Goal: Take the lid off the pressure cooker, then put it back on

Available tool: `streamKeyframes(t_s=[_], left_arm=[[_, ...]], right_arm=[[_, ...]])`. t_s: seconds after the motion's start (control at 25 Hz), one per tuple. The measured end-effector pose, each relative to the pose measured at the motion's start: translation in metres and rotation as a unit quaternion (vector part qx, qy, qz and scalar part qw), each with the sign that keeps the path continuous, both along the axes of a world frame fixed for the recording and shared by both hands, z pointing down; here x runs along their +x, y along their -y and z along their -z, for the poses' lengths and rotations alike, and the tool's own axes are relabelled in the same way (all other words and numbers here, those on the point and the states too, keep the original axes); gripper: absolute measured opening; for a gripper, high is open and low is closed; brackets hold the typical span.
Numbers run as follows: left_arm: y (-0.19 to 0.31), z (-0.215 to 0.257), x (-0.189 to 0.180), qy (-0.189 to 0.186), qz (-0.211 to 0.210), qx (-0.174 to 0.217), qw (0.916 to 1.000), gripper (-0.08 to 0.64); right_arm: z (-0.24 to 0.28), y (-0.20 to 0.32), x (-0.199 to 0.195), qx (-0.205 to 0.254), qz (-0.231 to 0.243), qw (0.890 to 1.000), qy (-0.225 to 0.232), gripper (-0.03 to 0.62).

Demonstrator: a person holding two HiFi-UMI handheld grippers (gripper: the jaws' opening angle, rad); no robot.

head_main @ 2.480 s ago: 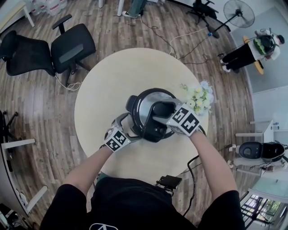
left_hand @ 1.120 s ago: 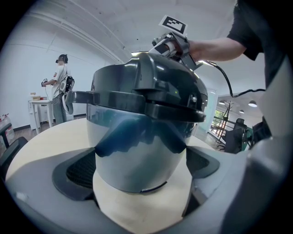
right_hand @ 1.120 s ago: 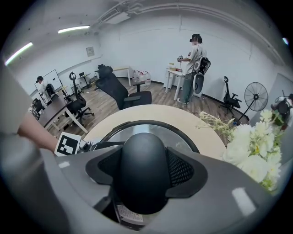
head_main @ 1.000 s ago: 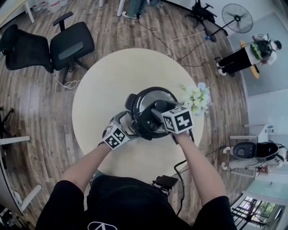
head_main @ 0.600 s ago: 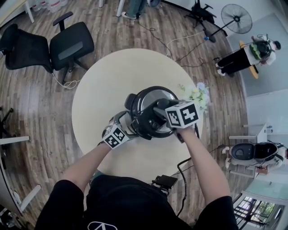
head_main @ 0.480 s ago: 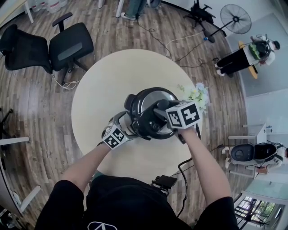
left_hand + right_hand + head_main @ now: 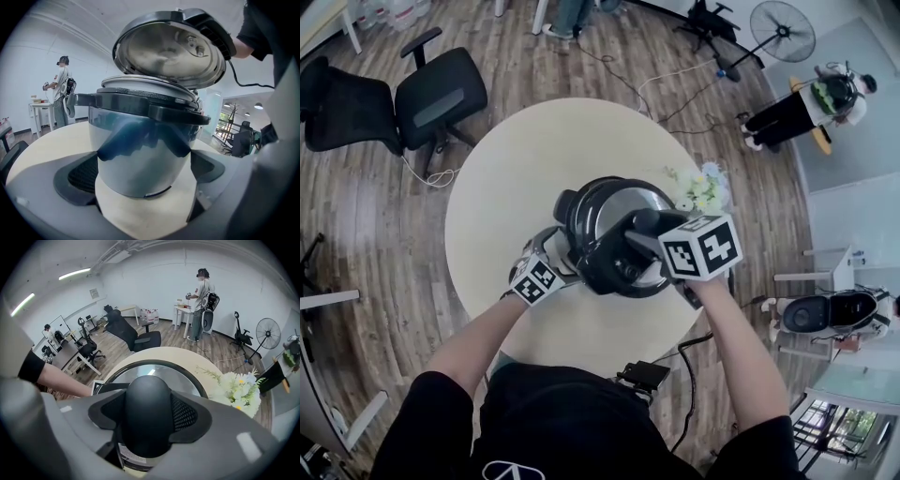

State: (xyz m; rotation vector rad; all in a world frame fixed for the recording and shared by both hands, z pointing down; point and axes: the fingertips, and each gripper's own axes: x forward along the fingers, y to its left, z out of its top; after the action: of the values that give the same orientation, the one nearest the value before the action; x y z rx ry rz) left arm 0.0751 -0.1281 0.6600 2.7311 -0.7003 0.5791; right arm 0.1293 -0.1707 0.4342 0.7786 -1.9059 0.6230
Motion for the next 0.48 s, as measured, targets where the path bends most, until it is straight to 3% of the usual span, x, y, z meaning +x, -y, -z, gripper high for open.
streamKeyframes(t_s=[0.2, 0.48], left_arm=[[0.003, 0.002, -0.003, -0.001, 0.0, 0.001, 1.0, 0.591], [0.001, 0.005, -0.003, 0.001, -0.002, 0.0, 1.0, 0.591]], right_arm=[[0.018, -0.021, 0.013, 0.012, -0.006, 1.0, 0.002, 0.29], [0.02, -0.073, 0.065, 0.004, -0.05, 0.999, -0.003, 0.288]])
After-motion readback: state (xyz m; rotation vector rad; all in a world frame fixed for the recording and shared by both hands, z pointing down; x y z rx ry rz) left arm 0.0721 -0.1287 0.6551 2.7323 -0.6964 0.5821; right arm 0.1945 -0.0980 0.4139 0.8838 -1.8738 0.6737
